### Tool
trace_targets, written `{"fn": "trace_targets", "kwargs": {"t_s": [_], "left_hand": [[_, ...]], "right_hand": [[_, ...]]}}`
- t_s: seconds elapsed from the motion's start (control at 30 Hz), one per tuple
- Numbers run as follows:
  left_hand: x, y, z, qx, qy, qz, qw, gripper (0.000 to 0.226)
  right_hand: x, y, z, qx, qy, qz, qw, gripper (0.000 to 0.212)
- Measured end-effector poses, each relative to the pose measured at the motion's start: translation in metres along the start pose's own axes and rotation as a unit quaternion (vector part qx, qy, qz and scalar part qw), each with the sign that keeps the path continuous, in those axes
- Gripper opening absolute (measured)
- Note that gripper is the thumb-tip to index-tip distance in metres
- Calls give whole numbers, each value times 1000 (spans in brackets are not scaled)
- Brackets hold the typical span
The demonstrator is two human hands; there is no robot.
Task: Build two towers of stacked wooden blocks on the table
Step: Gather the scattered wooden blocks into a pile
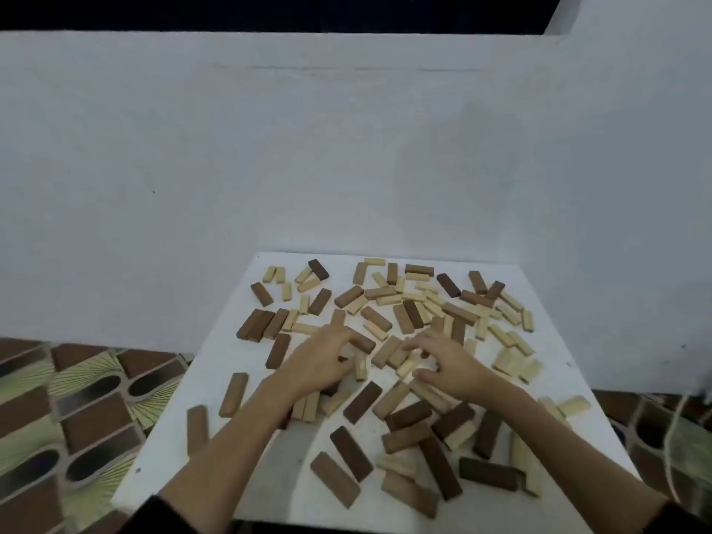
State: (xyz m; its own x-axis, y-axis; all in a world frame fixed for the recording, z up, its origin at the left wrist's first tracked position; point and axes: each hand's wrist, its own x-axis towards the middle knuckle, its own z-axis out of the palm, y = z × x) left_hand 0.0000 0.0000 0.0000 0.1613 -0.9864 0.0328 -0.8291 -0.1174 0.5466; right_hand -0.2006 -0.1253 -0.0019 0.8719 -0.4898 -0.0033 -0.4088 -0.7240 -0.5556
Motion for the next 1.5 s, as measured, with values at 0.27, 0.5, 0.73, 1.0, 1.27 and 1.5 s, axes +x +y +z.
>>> {"fn": "trace_targets", "kwargs": {"t_s": [0.27, 0.5, 0.73, 1.0, 1.27, 1.5], "left_hand": [[-23, -8, 42, 106, -59, -60, 991, 63], [-19, -6, 56, 184, -13, -71, 980, 60], [-16, -10, 64, 159, 12, -67, 985, 48], [-17, -15, 71, 91, 63, -107, 988, 65], [-20, -13, 68, -15, 106, -125, 986, 85], [-8, -5, 49, -49, 164, -94, 981, 88]], "right_hand": [[-11, -6, 27, -182, -203, 15, 962, 96], [0, -3, 39, -224, -172, 7, 959, 79], [2, 3, 41, -210, -155, -1, 965, 68], [1, 7, 41, -194, -124, -32, 973, 67], [1, 15, 28, -131, -94, 5, 987, 69], [23, 24, 4, -93, -57, 59, 992, 75]]}}
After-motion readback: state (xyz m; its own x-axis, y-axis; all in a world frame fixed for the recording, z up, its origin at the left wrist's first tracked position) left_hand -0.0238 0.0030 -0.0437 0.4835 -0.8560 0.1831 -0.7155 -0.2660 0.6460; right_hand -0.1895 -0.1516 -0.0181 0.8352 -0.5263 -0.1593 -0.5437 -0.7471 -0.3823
